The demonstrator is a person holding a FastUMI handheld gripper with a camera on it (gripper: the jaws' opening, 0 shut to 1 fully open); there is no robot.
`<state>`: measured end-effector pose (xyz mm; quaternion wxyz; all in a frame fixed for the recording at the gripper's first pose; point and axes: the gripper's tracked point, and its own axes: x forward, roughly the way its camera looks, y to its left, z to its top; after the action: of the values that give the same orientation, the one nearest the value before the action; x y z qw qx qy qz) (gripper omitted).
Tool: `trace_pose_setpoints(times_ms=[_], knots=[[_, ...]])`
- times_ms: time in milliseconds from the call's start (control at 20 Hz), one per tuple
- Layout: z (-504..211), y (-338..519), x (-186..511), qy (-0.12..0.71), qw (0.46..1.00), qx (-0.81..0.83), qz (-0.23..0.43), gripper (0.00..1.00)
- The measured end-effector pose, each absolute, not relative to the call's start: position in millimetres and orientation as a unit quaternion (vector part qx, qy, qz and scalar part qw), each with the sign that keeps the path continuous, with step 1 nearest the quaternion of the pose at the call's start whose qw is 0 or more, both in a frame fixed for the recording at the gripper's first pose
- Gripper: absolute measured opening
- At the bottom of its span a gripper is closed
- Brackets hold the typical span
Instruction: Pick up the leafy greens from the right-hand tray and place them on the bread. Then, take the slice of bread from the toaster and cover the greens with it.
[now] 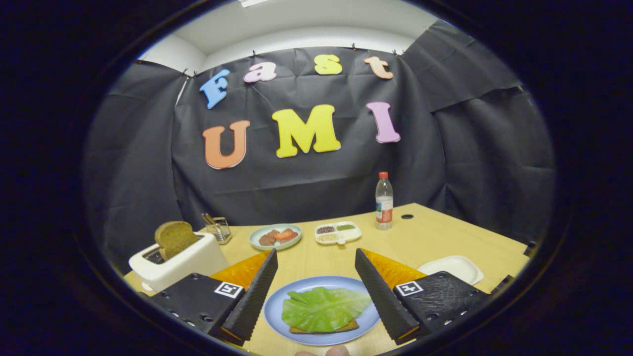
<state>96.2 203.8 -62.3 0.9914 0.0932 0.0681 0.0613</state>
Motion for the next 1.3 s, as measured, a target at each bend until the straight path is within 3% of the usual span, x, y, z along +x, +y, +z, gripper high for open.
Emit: trace_pose_setpoints(times_ms=[400,950,1300], knots=[[12.6,306.6,79.7,0.046,0.986,0.096,0.126,0.96],[-38.9,421.9,98.8,0.129,0.980,0.041,0.149,0.95],[-72.0,435.9,117.4,0.180,0.973,0.029,0.139,0.65]])
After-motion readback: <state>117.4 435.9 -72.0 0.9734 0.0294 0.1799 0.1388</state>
